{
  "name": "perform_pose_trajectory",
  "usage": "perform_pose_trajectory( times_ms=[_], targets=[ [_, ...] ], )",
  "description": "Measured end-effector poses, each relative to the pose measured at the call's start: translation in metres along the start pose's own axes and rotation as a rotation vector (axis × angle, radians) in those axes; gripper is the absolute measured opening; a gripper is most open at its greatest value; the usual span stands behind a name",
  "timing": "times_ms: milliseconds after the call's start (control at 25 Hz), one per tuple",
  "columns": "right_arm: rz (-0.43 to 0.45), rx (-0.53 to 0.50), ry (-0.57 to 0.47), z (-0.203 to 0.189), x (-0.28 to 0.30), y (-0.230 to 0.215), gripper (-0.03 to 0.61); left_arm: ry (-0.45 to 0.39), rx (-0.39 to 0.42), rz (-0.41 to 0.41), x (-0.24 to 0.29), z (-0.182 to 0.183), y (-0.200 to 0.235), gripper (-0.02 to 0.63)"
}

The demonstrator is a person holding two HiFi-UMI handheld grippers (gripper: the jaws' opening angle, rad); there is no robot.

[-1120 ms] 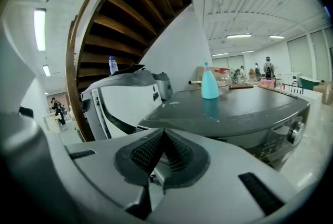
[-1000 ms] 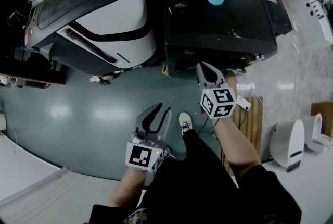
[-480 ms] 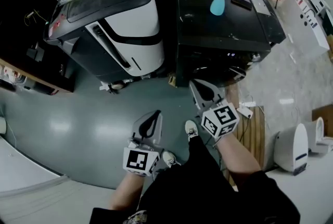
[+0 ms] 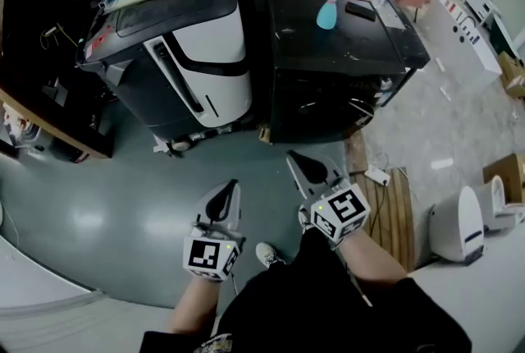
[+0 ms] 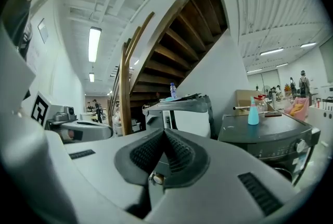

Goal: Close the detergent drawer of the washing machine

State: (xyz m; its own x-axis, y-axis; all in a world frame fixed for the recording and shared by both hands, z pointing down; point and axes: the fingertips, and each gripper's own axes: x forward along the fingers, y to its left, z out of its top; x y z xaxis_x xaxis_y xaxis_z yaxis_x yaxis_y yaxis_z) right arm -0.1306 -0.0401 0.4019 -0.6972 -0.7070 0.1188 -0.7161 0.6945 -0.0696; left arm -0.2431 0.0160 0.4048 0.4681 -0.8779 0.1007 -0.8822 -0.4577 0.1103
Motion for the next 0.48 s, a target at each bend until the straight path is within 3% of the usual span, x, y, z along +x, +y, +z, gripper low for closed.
perform_pose_trajectory(
  times_ms=[240, 480],
  targets=[
    [0.020, -0.030, 0.017, 0.004, -0.027, 0.022, -0.002, 0.002, 0.001, 0.014, -0.010, -0.003, -0.016, 0.003],
    [0.028, -0.033, 0.022, 0.003, -0.061, 0.012, -0.002, 0.022, -0.013, -0.009, 0.000, -0.011, -0.056, 0.003]
  ],
)
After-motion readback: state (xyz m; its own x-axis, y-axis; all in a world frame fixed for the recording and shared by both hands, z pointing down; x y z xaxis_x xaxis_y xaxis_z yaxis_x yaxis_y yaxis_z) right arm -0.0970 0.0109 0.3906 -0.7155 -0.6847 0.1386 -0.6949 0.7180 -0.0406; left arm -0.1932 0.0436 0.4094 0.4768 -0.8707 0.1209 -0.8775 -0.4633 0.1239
